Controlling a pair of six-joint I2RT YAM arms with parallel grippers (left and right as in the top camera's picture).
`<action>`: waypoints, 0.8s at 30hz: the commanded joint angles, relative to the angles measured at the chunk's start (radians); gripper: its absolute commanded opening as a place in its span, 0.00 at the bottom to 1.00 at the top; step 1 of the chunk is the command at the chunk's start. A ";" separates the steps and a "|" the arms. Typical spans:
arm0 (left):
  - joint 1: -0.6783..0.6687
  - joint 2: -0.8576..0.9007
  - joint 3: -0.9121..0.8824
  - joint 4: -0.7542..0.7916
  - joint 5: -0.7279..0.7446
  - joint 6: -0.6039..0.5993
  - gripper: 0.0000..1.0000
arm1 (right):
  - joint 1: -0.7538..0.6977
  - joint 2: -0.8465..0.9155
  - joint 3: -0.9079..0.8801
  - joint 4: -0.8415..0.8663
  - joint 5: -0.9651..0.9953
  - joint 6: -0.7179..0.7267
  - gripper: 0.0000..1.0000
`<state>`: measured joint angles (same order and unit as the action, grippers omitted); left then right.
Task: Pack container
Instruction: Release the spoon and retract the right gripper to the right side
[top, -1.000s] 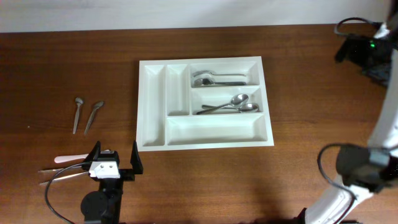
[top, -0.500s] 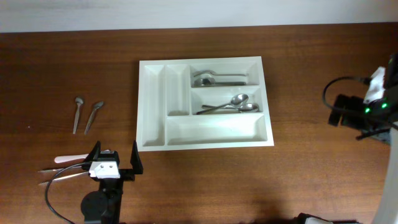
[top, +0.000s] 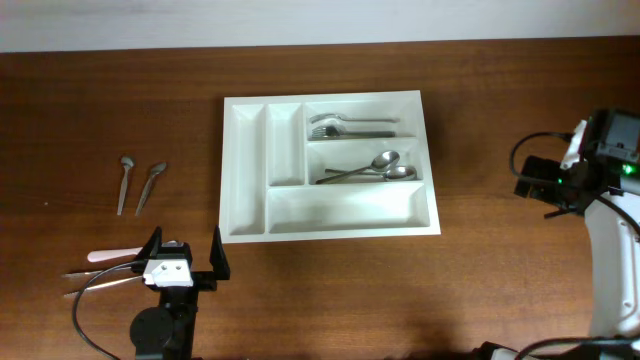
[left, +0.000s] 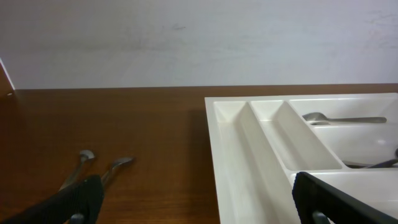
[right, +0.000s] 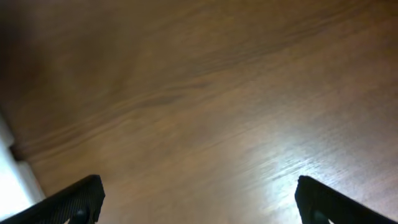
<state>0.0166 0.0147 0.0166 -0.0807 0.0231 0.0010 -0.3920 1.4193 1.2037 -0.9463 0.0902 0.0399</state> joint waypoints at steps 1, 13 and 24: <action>0.006 -0.010 -0.007 0.002 -0.038 0.016 0.99 | -0.042 0.007 -0.029 0.025 0.023 -0.014 0.99; 0.006 -0.010 -0.007 0.006 -0.117 0.016 0.99 | -0.167 0.102 -0.029 0.108 0.019 -0.013 0.99; 0.006 -0.010 -0.007 0.033 -0.144 0.015 0.99 | -0.183 0.131 -0.029 0.106 0.000 -0.014 0.99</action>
<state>0.0166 0.0147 0.0166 -0.0582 -0.1028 0.0010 -0.5690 1.5440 1.1786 -0.8410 0.0959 0.0261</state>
